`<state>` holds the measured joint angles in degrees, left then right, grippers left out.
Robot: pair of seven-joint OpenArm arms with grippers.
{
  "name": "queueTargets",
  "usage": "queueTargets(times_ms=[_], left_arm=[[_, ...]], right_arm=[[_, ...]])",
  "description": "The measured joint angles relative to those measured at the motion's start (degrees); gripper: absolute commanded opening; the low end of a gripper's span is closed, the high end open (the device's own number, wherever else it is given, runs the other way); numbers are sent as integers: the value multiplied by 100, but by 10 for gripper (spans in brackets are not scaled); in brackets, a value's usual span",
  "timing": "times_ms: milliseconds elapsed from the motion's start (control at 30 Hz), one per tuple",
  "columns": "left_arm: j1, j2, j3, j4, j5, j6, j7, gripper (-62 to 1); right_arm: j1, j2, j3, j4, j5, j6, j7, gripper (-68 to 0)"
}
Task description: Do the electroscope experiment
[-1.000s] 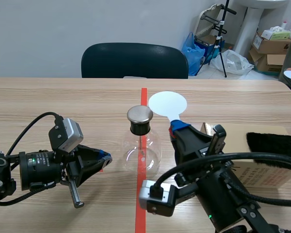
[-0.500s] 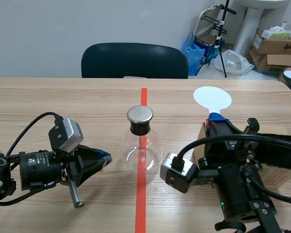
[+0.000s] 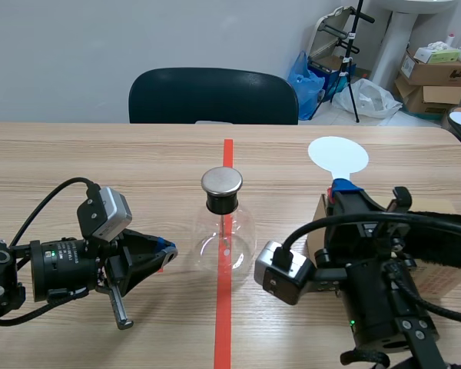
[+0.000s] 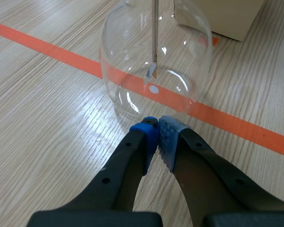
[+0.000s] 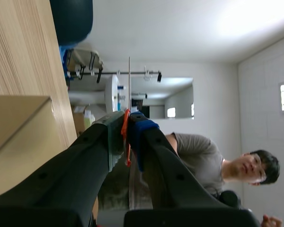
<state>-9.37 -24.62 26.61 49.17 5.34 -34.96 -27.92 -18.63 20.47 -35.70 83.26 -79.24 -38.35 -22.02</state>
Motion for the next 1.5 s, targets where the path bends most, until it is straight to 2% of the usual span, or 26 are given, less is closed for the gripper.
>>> queueTargets(times_ms=[500, 767, 1500], left_arm=[[0, 0, 0, 0, 0, 0, 0, -568], [0, 0, 0, 0, 0, 0, 0, -568], [0, 0, 0, 0, 0, 0, 0, -568]], right_arm=[[0, 0, 0, 0, -7, 0, 2059, -665], [0, 0, 0, 0, -151, 0, 2750, -665], [0, 0, 0, 0, -151, 0, 2885, -665]])
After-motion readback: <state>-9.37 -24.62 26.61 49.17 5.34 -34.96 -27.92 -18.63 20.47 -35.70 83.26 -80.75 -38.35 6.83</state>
